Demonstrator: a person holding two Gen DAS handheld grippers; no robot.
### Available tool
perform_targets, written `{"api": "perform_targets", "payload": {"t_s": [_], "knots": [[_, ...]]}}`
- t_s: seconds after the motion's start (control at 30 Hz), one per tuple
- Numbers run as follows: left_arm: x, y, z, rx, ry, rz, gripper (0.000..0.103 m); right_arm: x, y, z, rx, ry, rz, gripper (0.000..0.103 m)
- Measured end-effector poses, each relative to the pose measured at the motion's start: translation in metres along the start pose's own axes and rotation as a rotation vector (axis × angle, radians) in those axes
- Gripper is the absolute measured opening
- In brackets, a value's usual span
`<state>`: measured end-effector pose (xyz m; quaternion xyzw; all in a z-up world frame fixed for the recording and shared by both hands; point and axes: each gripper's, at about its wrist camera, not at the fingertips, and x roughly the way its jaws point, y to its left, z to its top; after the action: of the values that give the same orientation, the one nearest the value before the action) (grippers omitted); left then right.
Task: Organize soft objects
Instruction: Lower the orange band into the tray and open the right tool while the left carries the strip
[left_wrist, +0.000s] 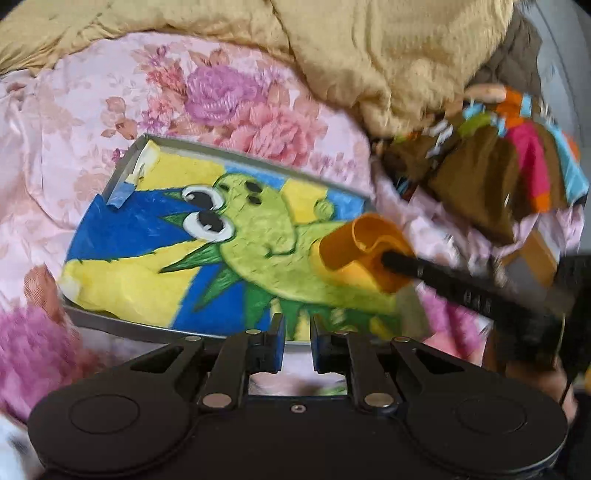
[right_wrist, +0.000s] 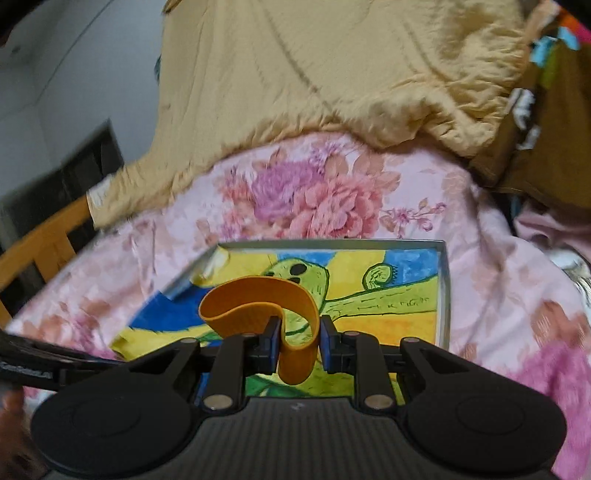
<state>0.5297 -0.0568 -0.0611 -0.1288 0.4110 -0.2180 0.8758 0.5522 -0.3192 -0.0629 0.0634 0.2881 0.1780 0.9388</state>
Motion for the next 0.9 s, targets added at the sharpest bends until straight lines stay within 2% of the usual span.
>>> {"api": "perform_targets", "payload": {"t_s": [0.07,0.13,0.23,0.37,0.5,0.67,0.73,0.9], "knots": [[0.002,0.010,0.001,0.031,0.031,0.004,0.020,0.010,-0.004,-0.001,0.016,0.028,0.010,0.025],[0.000,0.019,0.001,0.038,0.070,0.002,0.021,0.021,-0.006,-0.003,0.015,0.057,0.009,0.026],[-0.004,0.029,0.004,0.039,0.129,-0.009,0.032,0.028,-0.009,-0.003,0.023,0.078,-0.002,0.029],[-0.002,0.036,0.015,0.078,0.205,-0.038,0.058,0.037,-0.014,-0.003,0.061,0.120,-0.016,0.034],[0.015,0.043,0.016,0.087,0.341,-0.094,0.060,0.046,-0.014,-0.002,0.070,0.159,-0.053,0.035],[0.017,0.049,0.018,0.042,0.380,-0.145,0.061,0.043,-0.007,0.004,0.056,0.196,-0.072,0.037],[0.013,0.055,0.019,-0.003,0.396,-0.165,0.060,0.037,-0.002,0.008,0.038,0.202,-0.076,0.037],[-0.003,0.077,0.006,-0.205,0.392,-0.208,0.060,0.019,0.009,0.015,-0.001,0.215,-0.063,0.038]]}}
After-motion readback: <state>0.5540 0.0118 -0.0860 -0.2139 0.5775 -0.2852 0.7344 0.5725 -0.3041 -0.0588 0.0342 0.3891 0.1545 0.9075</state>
